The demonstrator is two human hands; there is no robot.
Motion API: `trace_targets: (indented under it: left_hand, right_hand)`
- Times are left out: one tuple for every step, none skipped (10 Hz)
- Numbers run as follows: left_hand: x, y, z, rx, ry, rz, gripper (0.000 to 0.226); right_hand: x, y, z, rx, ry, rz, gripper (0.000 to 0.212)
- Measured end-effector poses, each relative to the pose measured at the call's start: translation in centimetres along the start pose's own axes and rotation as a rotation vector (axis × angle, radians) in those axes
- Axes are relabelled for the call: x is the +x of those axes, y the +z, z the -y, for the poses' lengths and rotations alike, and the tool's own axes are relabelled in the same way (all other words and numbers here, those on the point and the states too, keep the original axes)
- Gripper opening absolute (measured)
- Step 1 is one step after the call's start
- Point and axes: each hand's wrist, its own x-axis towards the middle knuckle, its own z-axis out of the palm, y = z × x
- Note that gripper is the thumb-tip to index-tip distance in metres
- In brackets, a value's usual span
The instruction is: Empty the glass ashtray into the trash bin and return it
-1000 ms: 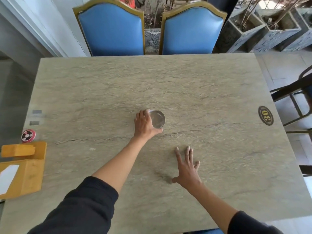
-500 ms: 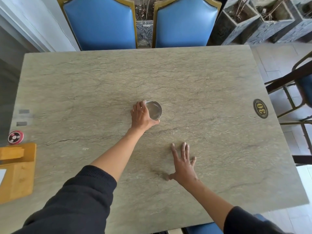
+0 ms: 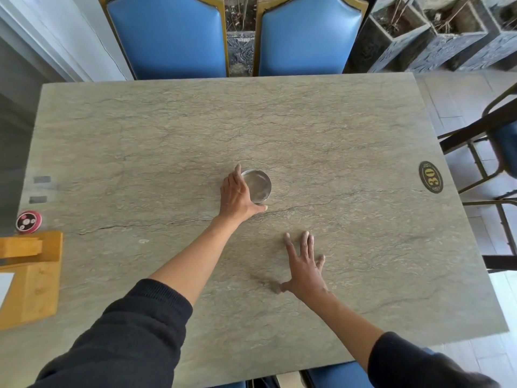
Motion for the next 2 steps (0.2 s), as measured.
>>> trace_targets:
  left_hand:
    - [-0.7, 0.4, 0.6, -0.033, 0.025, -0.027, 0.146]
    - [-2.1, 1.0, 1.4, -0.077, -0.01, -0.087, 0.139]
  right_hand:
    - [0.0, -0.1, 0.0, 0.021, 0.015, 0.01, 0.146]
    - [0.0, -0.1, 0.2, -0.001, 0.015, 0.0, 0.145]
